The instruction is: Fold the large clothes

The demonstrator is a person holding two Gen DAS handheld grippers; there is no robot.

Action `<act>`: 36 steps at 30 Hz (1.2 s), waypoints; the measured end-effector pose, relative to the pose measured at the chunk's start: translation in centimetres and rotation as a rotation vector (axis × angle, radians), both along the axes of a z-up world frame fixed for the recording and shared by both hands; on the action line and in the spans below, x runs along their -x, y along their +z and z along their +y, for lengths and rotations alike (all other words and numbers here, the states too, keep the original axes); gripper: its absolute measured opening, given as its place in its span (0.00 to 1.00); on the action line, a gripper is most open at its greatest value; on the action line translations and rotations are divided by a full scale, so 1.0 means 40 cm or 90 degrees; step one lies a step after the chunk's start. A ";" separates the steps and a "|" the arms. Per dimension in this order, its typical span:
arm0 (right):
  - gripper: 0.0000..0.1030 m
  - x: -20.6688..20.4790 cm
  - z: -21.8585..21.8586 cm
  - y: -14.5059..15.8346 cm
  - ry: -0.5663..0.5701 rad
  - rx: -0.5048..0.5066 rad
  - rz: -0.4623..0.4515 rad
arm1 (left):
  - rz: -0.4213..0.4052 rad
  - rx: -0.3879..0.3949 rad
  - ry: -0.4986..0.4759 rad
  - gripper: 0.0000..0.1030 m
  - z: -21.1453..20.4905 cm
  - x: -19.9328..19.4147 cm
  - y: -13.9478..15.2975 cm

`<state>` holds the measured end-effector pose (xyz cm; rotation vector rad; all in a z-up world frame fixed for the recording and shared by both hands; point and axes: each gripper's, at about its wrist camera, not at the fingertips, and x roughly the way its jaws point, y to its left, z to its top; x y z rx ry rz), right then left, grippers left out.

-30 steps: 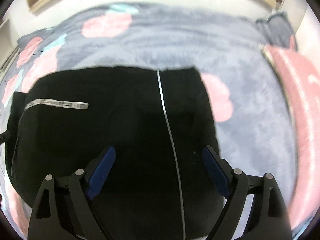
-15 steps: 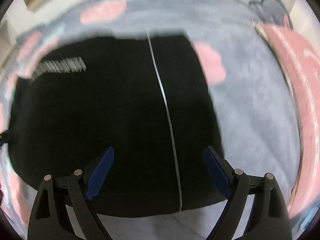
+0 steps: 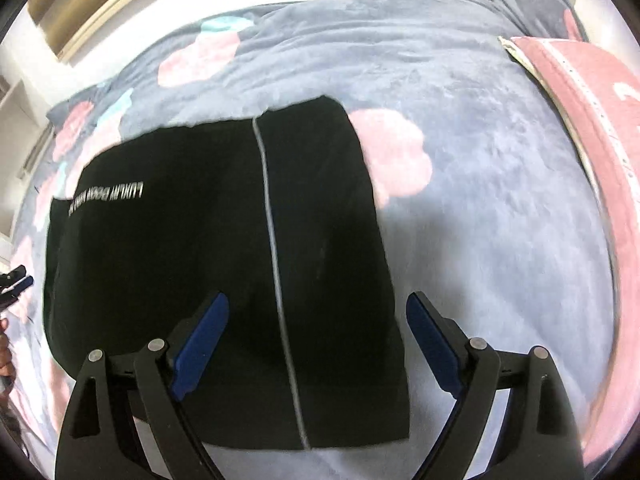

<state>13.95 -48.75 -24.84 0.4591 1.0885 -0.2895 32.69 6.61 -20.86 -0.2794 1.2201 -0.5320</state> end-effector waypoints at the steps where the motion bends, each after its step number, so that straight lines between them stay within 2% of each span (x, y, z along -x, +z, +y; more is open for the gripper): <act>1: 0.89 -0.014 -0.016 -0.009 0.004 -0.011 -0.003 | 0.009 0.025 0.018 0.66 0.024 -0.017 -0.008; 2: 0.89 -0.023 -0.031 -0.019 0.008 -0.021 -0.004 | 0.018 0.046 0.027 0.68 0.041 -0.030 -0.019; 4: 0.89 -0.053 -0.052 -0.052 0.022 -0.062 -0.008 | 0.071 0.093 0.040 0.68 0.068 -0.069 -0.068; 6: 0.89 -0.080 -0.077 -0.093 0.021 -0.079 0.001 | 0.098 0.114 0.034 0.68 0.071 -0.091 -0.113; 8: 0.89 -0.089 -0.088 -0.127 0.021 -0.096 0.004 | 0.114 0.115 0.029 0.68 0.062 -0.114 -0.144; 10: 0.89 -0.104 -0.106 -0.166 0.021 -0.134 0.003 | 0.131 0.146 0.005 0.68 0.049 -0.115 -0.175; 16: 0.91 -0.107 -0.129 -0.242 0.022 -0.218 0.004 | 0.210 0.166 -0.078 0.68 -0.024 -0.113 -0.291; 21: 0.94 -0.127 -0.127 -0.272 0.039 -0.275 -0.007 | 0.208 0.194 -0.091 0.68 -0.048 -0.105 -0.309; 23: 0.93 -0.131 -0.114 -0.272 0.067 -0.292 -0.013 | 0.200 0.212 -0.097 0.56 -0.052 -0.098 -0.298; 25: 0.90 -0.133 -0.092 -0.256 0.110 -0.271 -0.015 | 0.187 0.211 -0.109 0.52 -0.049 -0.085 -0.279; 28: 0.89 -0.132 -0.091 -0.258 0.133 -0.256 -0.001 | 0.192 0.221 -0.112 0.51 -0.054 -0.090 -0.281; 30: 0.94 -0.141 -0.103 -0.287 0.130 -0.289 0.008 | 0.199 0.210 -0.119 0.52 -0.067 -0.092 -0.293; 32: 1.00 -0.144 -0.111 -0.306 0.124 -0.324 0.006 | 0.220 0.223 -0.115 0.56 -0.079 -0.097 -0.315; 34: 1.00 -0.149 -0.116 -0.324 0.110 -0.347 -0.010 | 0.242 0.249 -0.108 0.57 -0.089 -0.096 -0.337; 36: 0.98 -0.150 -0.106 -0.320 0.106 -0.341 -0.019 | 0.251 0.257 -0.098 0.58 -0.090 -0.095 -0.339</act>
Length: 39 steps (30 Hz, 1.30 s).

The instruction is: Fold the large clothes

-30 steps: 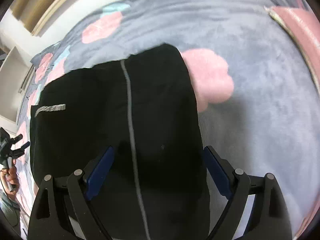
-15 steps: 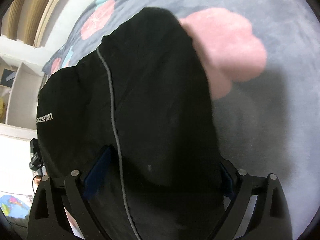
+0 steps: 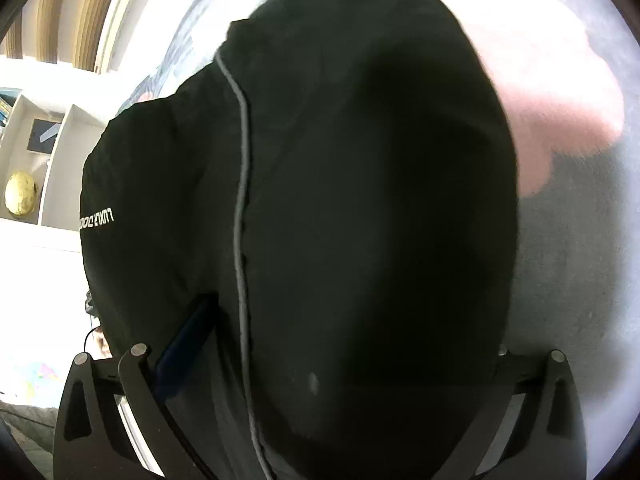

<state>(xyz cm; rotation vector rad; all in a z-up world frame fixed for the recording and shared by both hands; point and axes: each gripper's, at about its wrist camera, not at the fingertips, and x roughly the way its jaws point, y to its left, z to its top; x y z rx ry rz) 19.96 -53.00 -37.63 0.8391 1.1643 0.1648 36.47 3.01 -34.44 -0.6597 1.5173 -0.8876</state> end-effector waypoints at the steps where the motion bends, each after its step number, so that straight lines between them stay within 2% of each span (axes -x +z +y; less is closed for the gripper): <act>1: 0.95 0.003 0.008 0.011 0.003 0.008 -0.005 | -0.008 -0.013 0.003 0.58 -0.006 0.007 0.011; 3: 0.77 0.025 0.015 0.043 0.005 0.027 -0.023 | -0.038 -0.036 0.004 0.53 -0.020 0.023 0.039; 4: 0.71 0.041 0.019 0.066 0.005 0.037 -0.033 | -0.064 -0.047 0.005 0.48 -0.028 0.040 0.065; 6: 0.51 0.068 0.031 0.108 0.005 0.054 -0.049 | -0.093 -0.041 0.011 0.40 -0.030 0.066 0.111; 9: 0.46 0.116 0.054 0.179 0.004 0.056 -0.083 | -0.119 0.007 0.008 0.37 -0.039 0.114 0.186; 13: 0.46 0.231 0.111 0.277 0.002 0.042 -0.136 | -0.147 0.064 0.003 0.36 -0.064 0.224 0.302; 19: 0.46 0.442 0.253 0.419 0.009 0.058 -0.162 | -0.203 0.096 -0.030 0.36 -0.062 0.436 0.486; 23: 0.46 0.586 0.288 0.478 -0.003 0.039 -0.156 | -0.215 0.104 -0.041 0.37 -0.022 0.559 0.552; 24: 0.46 0.615 0.287 0.495 -0.005 0.038 -0.153 | -0.209 0.108 -0.042 0.37 -0.007 0.583 0.555; 25: 0.46 0.657 0.299 0.503 -0.008 0.036 -0.148 | -0.203 0.110 -0.043 0.37 0.058 0.590 0.546; 28: 0.46 0.733 0.306 0.510 -0.012 0.036 -0.128 | -0.173 0.106 -0.043 0.37 0.096 0.649 0.527; 33: 0.46 0.792 0.331 0.416 -0.010 0.034 -0.057 | -0.108 0.061 -0.030 0.37 0.151 0.692 0.427; 36: 0.48 0.788 0.330 0.308 -0.003 0.045 0.001 | -0.041 -0.020 0.000 0.38 0.182 0.685 0.293; 39: 0.54 0.817 0.293 0.241 -0.012 0.101 0.030 | 0.005 -0.122 0.032 0.44 0.237 0.663 0.173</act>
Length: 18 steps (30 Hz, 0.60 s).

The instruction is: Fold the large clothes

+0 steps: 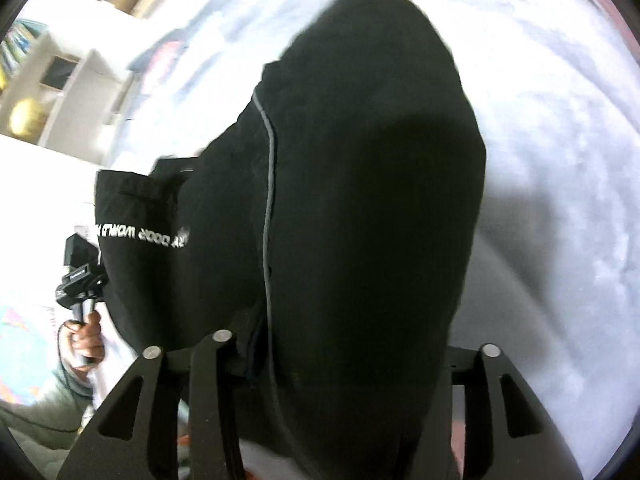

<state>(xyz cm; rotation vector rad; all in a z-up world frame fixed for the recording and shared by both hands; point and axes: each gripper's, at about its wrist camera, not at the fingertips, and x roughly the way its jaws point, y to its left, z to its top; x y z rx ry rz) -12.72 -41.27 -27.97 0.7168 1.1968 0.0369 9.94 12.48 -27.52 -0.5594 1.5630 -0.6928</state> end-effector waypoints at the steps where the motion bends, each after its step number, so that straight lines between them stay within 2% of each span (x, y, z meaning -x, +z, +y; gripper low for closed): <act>1: 0.56 0.018 -0.029 -0.020 -0.019 -0.001 0.012 | 0.021 -0.015 0.008 0.46 0.032 -0.013 -0.042; 2: 0.60 0.044 -0.060 -0.037 -0.039 -0.004 0.021 | 0.043 0.000 0.022 0.46 0.057 -0.020 -0.064; 4: 0.60 0.087 -0.096 -0.029 -0.073 0.003 0.018 | 0.076 0.036 0.046 0.46 0.094 -0.032 -0.071; 6: 0.65 0.135 -0.113 0.019 -0.098 0.038 0.011 | 0.047 0.016 0.033 0.46 0.104 -0.040 -0.017; 9: 0.65 0.193 -0.122 0.100 -0.131 0.109 -0.007 | -0.021 -0.011 0.020 0.46 0.113 -0.048 0.092; 12: 0.70 0.204 -0.087 0.180 -0.138 0.134 -0.061 | -0.113 -0.043 -0.011 0.46 0.091 -0.051 0.210; 15: 0.71 0.100 0.028 0.211 -0.105 0.143 -0.089 | -0.193 -0.086 -0.070 0.46 0.011 -0.042 0.270; 18: 0.71 -0.030 0.206 0.224 -0.003 0.147 -0.139 | -0.278 -0.104 -0.128 0.46 -0.092 -0.029 0.294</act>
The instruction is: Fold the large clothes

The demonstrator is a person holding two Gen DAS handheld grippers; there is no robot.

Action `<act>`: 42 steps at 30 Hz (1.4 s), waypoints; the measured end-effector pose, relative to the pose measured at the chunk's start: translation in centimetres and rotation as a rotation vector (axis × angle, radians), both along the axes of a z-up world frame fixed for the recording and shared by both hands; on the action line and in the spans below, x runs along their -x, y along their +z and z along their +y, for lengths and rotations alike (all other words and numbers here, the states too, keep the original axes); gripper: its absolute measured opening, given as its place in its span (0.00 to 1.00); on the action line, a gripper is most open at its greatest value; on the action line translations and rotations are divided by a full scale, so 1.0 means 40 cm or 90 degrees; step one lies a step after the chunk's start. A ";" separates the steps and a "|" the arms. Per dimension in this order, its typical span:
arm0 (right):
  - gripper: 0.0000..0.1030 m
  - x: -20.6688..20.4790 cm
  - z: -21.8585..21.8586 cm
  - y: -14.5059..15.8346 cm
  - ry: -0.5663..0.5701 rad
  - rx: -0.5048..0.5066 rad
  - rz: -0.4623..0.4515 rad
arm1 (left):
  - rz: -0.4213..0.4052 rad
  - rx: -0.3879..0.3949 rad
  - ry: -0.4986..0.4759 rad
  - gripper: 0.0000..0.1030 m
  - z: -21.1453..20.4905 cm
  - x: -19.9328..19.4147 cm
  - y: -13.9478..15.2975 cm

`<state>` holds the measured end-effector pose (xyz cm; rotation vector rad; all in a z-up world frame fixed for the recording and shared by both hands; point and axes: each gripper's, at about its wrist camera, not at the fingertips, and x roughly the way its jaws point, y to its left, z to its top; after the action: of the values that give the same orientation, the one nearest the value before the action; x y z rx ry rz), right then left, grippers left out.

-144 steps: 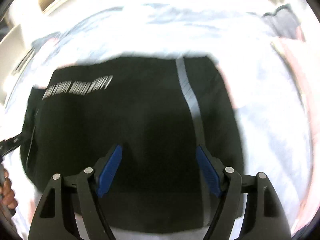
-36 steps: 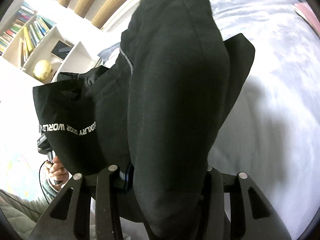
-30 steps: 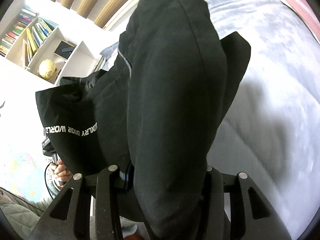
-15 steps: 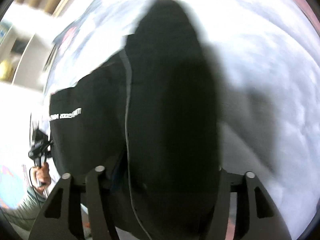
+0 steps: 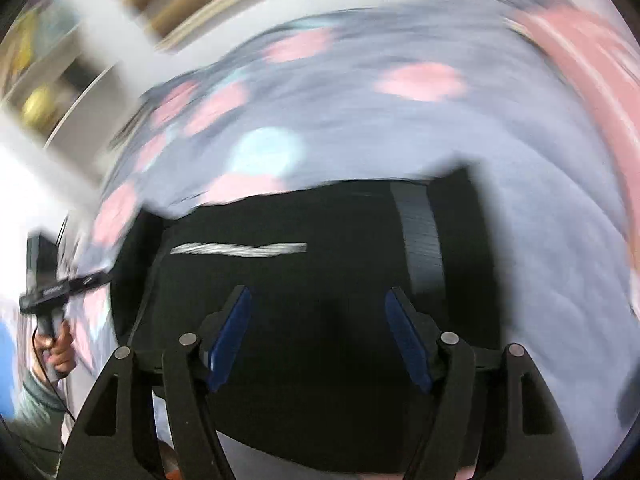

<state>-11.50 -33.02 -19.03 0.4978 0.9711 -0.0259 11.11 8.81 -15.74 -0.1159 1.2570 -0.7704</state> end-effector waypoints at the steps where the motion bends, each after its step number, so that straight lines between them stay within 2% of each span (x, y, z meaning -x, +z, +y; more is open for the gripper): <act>1: 0.71 -0.037 0.051 -0.001 0.029 0.015 -0.006 | -0.043 -0.017 -0.015 0.46 -0.039 0.019 0.005; 2: 0.70 -0.087 0.121 -0.002 0.067 0.047 -0.007 | -0.062 -0.019 -0.016 0.46 -0.069 0.055 0.003; 4: 0.70 -0.161 0.222 -0.019 0.117 0.124 -0.008 | -0.097 -0.007 0.006 0.46 -0.085 0.062 0.006; 5: 0.70 -0.198 0.267 -0.041 0.140 0.164 -0.004 | -0.114 -0.018 0.011 0.46 -0.048 0.084 0.015; 6: 0.70 -0.233 0.304 -0.057 0.149 0.184 0.004 | -0.154 -0.024 0.027 0.46 -0.031 0.088 0.025; 7: 0.70 -0.269 0.325 -0.105 0.158 0.204 0.030 | -0.175 -0.011 0.046 0.46 -0.011 0.087 0.021; 9: 0.74 -0.298 0.346 -0.179 0.170 0.207 0.070 | -0.186 0.033 0.099 0.46 0.034 0.077 0.016; 11: 0.77 -0.330 0.345 -0.234 0.169 0.196 0.072 | -0.172 0.063 0.108 0.47 0.073 0.057 -0.003; 14: 0.80 -0.332 0.320 -0.234 0.165 0.159 0.051 | -0.170 0.040 0.026 0.46 -0.003 0.060 -0.039; 16: 0.80 -0.319 0.318 -0.230 0.167 0.155 0.028 | -0.217 0.051 -0.073 0.47 -0.106 0.109 -0.035; 17: 0.80 -0.308 0.316 -0.220 0.170 0.152 0.018 | -0.246 0.042 -0.099 0.48 -0.139 0.134 -0.026; 18: 0.75 -0.292 0.309 -0.204 0.172 0.148 0.009 | -0.276 0.017 -0.124 0.48 -0.188 0.157 -0.033; 19: 0.74 -0.267 0.291 -0.183 0.165 0.143 -0.001 | -0.282 -0.002 -0.133 0.48 -0.210 0.167 -0.041; 21: 0.74 -0.214 0.248 -0.149 0.143 0.137 -0.016 | -0.256 -0.027 -0.122 0.48 -0.238 0.164 -0.085; 24: 0.76 -0.084 0.165 -0.095 0.097 0.147 -0.033 | -0.202 -0.038 -0.075 0.48 -0.196 0.151 -0.137; 26: 0.79 -0.031 0.121 -0.114 0.070 0.142 -0.002 | -0.197 -0.045 -0.032 0.50 -0.155 0.151 -0.157; 28: 0.81 0.003 0.090 -0.167 0.040 0.108 0.041 | -0.128 -0.021 0.018 0.53 -0.111 0.135 -0.205; 30: 0.84 0.025 0.081 -0.206 0.033 0.079 0.037 | -0.117 0.005 0.037 0.53 -0.099 0.120 -0.238; 32: 0.84 0.033 0.087 -0.209 0.011 0.091 0.032 | -0.121 0.016 0.046 0.53 -0.099 0.113 -0.253; 33: 0.84 0.041 0.095 -0.193 -0.002 0.096 0.038 | -0.122 0.012 0.054 0.53 -0.096 0.120 -0.243; 35: 0.84 0.071 0.126 -0.143 -0.019 0.134 0.041 | -0.151 -0.029 0.072 0.53 -0.091 0.166 -0.194; 37: 0.85 0.149 0.172 -0.055 -0.048 0.197 -0.009 | -0.229 -0.050 0.070 0.53 -0.074 0.247 -0.120; 39: 0.88 0.204 0.205 0.000 -0.073 0.228 -0.047 | -0.285 -0.070 0.092 0.53 -0.043 0.321 -0.052; 42: 0.89 0.279 0.261 0.095 -0.093 0.262 -0.092 | -0.334 -0.105 0.122 0.54 -0.005 0.403 0.029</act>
<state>-22.67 -22.58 -15.25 0.1861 0.7591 -0.3110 -5.00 8.60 -14.58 0.0963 0.7905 -0.4839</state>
